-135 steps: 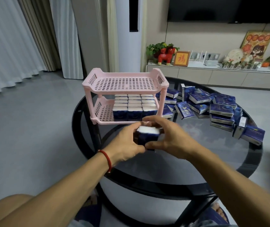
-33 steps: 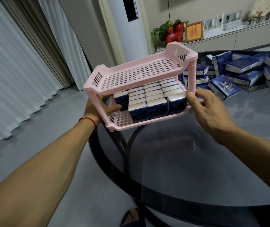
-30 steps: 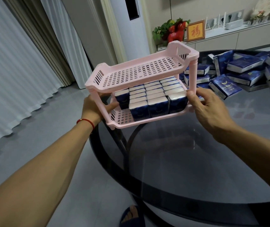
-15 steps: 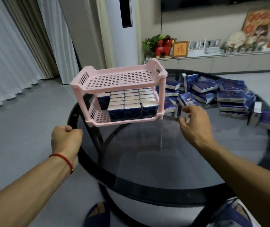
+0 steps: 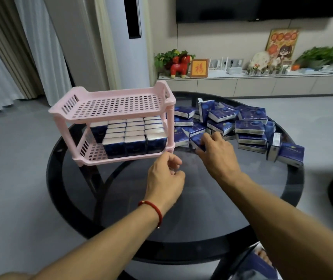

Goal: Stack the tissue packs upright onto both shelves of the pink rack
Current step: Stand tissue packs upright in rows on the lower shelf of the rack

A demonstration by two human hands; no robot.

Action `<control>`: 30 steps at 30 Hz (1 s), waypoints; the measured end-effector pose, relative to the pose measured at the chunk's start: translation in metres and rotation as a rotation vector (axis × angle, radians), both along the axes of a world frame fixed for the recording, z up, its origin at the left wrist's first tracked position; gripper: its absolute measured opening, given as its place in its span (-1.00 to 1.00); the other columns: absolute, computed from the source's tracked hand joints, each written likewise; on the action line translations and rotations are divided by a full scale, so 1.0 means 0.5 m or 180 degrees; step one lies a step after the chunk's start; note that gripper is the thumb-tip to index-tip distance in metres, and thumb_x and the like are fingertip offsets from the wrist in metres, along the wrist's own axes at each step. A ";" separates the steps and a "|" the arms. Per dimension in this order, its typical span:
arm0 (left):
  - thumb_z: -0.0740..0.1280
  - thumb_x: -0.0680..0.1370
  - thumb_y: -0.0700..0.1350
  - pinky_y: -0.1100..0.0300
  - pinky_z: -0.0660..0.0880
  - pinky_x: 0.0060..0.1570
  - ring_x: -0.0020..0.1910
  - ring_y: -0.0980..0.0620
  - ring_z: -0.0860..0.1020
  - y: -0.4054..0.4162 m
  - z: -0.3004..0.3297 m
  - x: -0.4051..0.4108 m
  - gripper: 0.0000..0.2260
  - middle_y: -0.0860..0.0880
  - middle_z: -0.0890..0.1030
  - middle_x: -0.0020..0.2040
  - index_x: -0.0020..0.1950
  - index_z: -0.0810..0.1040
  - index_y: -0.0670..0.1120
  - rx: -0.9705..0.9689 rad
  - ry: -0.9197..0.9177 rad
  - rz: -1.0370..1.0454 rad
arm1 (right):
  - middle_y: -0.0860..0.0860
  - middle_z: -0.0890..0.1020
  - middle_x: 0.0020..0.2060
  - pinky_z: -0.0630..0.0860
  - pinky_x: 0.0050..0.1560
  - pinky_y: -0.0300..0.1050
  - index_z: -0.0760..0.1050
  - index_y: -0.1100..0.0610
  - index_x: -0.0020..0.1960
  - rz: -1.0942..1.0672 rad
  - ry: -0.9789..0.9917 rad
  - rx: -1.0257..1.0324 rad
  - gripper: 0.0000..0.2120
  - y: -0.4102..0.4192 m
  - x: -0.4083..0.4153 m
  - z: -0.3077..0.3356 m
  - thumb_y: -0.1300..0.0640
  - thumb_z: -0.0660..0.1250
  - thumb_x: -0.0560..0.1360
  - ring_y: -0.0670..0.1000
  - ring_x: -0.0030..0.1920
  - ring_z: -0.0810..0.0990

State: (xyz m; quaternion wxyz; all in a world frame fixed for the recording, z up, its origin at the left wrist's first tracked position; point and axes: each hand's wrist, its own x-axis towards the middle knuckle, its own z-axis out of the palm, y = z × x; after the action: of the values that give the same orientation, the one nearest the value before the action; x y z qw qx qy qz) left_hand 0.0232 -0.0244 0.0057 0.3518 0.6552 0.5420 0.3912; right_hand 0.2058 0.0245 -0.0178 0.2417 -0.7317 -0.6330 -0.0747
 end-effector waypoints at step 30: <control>0.46 0.53 -0.28 0.04 0.67 -0.23 -0.16 -0.05 0.74 0.009 -0.005 0.117 -0.61 -0.15 0.66 0.14 0.28 0.44 -0.04 -0.1036 -0.1456 -0.0434 | 0.14 0.71 -0.16 0.58 0.01 0.09 0.62 0.14 -0.06 -0.1246 0.1643 0.0326 -0.51 -0.267 0.316 0.068 -0.20 0.10 0.67 0.24 -0.11 0.65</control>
State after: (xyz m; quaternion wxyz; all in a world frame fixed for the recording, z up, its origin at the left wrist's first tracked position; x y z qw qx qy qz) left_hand 0.0817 -0.0200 0.0031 0.5909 0.5198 0.4590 0.4122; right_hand 0.3640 -0.1091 0.0163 0.4117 -0.8211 -0.3936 0.0364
